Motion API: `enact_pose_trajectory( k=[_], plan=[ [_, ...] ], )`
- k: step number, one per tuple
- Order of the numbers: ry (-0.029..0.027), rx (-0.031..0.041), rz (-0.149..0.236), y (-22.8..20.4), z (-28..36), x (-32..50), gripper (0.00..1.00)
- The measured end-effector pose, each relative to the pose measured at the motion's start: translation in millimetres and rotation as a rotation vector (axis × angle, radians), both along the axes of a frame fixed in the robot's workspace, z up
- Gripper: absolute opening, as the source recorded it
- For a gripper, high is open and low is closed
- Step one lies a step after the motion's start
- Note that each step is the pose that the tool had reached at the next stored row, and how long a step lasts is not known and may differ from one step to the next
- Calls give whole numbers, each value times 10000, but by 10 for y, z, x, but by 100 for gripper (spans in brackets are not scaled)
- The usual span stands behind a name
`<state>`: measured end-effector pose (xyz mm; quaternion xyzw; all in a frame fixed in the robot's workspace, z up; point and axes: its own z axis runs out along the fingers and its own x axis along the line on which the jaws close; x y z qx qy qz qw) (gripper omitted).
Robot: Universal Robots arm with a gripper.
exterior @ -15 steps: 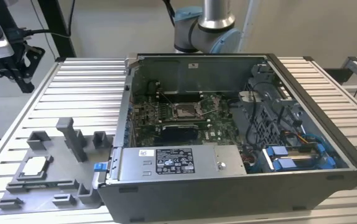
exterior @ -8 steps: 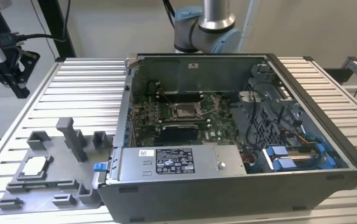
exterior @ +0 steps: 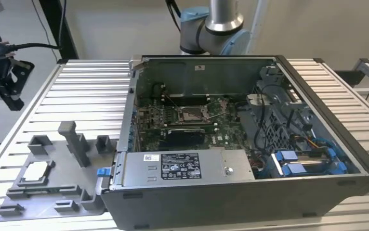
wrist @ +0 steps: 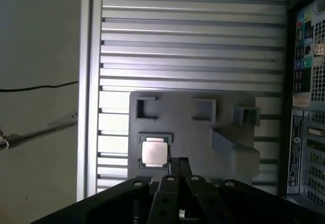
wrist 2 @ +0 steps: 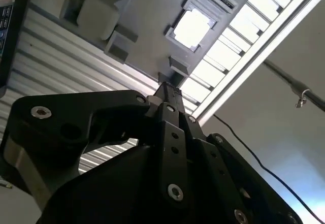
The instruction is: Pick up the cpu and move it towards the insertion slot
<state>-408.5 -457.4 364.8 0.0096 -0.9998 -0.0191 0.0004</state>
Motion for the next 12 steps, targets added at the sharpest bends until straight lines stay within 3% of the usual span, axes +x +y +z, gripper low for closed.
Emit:
enact_pose_trajectory(
  k=[7,12],
  plan=[
    [0,0,0,-136,-18,-78,0],
    [1,-1,2,-160,-24,-91,0]
  ],
)
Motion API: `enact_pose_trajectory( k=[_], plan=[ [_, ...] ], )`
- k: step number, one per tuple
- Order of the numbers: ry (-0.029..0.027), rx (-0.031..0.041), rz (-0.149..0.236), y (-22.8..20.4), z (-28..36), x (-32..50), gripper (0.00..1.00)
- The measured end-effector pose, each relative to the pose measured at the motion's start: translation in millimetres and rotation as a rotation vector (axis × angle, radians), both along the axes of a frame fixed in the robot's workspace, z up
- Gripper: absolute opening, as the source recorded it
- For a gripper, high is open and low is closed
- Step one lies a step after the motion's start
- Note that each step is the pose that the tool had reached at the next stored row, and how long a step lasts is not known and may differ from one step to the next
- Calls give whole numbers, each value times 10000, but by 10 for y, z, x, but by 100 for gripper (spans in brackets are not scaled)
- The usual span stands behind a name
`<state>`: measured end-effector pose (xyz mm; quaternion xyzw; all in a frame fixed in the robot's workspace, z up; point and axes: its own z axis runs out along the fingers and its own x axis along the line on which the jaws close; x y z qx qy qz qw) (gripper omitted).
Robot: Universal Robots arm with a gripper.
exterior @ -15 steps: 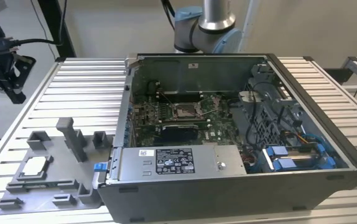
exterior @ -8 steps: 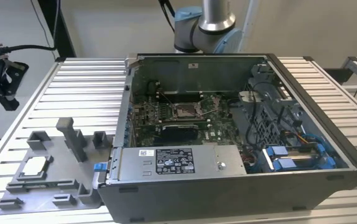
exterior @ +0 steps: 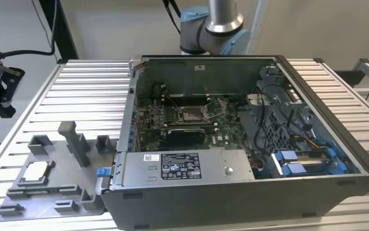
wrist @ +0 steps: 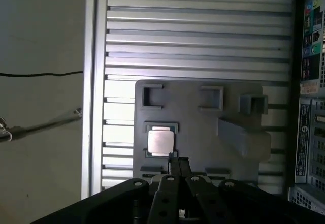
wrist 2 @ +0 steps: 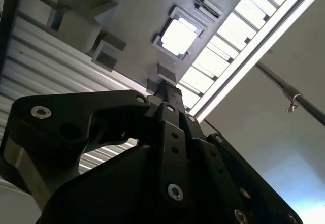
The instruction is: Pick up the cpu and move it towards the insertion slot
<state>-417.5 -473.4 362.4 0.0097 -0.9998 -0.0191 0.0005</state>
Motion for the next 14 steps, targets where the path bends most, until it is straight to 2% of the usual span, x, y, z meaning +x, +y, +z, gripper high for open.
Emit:
enact_pose_trajectory(
  k=[14],
  plan=[
    [-1,1,2,0,-1,0,0]
  ],
)
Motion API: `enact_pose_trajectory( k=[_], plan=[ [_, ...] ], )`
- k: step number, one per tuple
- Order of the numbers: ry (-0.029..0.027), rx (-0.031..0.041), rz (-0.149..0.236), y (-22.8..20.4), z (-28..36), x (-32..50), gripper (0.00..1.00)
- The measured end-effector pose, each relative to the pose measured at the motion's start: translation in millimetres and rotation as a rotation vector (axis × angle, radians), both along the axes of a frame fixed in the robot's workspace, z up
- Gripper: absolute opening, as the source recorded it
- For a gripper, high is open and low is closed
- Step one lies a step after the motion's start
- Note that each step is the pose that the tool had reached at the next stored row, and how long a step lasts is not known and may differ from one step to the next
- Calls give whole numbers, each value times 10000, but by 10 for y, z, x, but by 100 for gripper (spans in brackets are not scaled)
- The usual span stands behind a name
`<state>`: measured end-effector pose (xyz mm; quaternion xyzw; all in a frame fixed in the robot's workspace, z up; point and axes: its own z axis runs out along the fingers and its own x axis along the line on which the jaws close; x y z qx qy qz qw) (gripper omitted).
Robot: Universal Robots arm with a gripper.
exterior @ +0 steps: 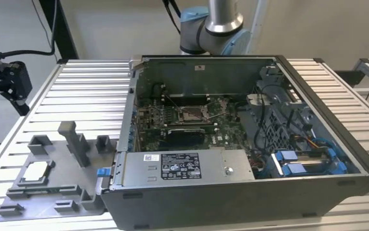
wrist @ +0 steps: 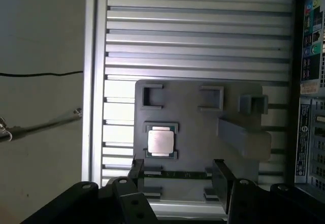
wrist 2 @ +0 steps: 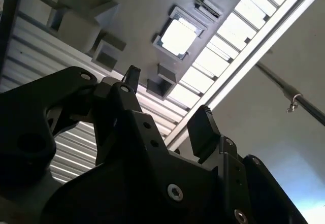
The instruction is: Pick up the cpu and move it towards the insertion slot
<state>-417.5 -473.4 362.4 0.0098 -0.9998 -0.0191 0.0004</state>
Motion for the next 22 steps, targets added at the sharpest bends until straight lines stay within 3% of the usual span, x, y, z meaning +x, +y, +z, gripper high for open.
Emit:
enact_pose_trajectory(
  k=[4,5,15,22],
  plan=[
    [0,0,0,0,0,0,0],
    [0,0,0,0,0,0,100],
    [2,-2,1,0,-4,0,100],
    [1,-1,1,0,-45,0,100]
  ],
)
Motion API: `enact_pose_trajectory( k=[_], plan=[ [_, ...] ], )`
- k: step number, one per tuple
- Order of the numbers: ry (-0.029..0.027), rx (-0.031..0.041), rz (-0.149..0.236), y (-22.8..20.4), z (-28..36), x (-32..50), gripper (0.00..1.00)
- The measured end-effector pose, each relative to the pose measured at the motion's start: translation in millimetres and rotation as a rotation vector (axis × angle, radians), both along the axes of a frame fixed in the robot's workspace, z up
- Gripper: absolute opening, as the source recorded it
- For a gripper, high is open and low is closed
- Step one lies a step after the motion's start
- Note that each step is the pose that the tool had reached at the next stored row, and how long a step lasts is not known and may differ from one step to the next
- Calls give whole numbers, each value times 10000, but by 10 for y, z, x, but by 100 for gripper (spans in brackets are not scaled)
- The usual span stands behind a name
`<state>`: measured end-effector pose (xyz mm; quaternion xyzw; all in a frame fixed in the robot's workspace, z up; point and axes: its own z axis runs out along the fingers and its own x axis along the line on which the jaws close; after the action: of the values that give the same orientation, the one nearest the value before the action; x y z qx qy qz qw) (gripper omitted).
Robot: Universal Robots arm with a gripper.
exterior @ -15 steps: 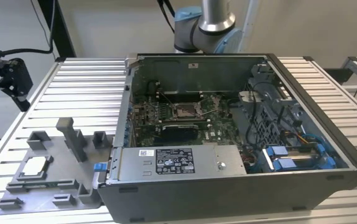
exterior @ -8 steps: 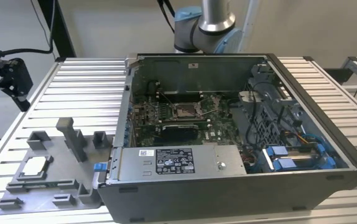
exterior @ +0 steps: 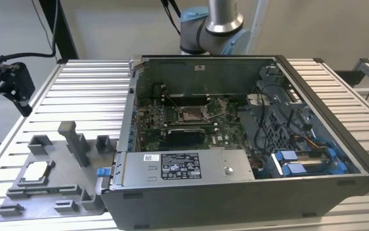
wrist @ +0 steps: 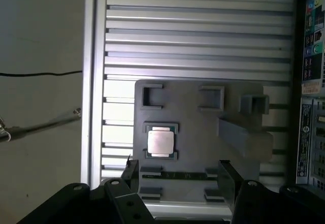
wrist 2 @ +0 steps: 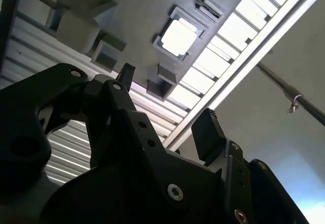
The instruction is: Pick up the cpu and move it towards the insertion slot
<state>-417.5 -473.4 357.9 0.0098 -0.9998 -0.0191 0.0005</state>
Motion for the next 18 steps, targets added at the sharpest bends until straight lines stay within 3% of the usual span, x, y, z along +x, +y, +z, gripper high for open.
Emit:
enact_pose_trajectory(
  k=[18],
  plan=[
    [-1,0,0,0,-160,0,100]
  ],
)
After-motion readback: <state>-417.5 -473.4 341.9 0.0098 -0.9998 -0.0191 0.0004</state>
